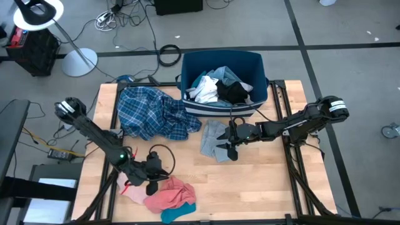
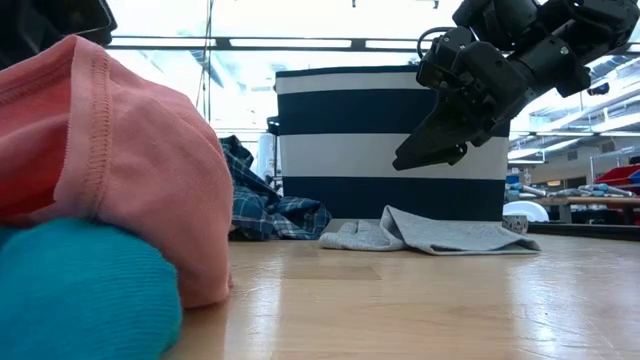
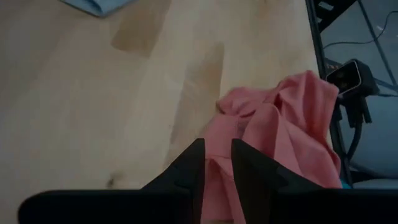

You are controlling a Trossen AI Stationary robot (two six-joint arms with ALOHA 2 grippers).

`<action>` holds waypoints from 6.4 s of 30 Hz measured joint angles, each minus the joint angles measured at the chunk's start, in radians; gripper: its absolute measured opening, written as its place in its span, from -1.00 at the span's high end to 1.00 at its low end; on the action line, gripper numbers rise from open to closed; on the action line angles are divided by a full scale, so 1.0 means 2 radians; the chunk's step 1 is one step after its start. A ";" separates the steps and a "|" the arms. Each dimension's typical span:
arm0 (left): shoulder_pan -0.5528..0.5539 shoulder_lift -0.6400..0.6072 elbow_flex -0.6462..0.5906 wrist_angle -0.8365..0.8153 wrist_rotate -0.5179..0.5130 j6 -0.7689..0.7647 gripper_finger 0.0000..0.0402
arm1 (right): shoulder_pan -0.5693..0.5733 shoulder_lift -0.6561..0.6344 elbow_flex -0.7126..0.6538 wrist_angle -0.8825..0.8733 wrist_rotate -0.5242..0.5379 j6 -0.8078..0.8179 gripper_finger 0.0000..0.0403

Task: Sort clothes
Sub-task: Put the pink underwear into the blue bin, then put the gray underwear into the blue bin

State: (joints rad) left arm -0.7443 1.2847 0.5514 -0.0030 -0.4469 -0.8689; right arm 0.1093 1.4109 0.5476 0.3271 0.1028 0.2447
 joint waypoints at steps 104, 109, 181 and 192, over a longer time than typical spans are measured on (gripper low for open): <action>0.500 0.092 0.725 -0.284 0.216 0.532 1.00 | -0.007 0.000 0.000 0.019 0.007 -0.033 0.11; 0.543 0.163 0.836 -0.285 0.244 0.537 1.00 | -0.007 0.000 0.000 0.019 0.006 -0.033 0.11; 0.623 0.313 0.497 0.080 0.414 0.408 0.56 | -0.006 0.005 0.000 0.019 0.003 -0.040 0.11; 0.631 0.309 0.586 -0.054 0.438 0.332 0.47 | -0.006 0.005 0.000 0.019 0.003 -0.040 0.11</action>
State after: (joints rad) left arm 0.5183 1.9029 1.7243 -0.1103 0.4292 -0.2041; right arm 0.0978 1.4212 0.5480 0.3645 0.1089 0.1654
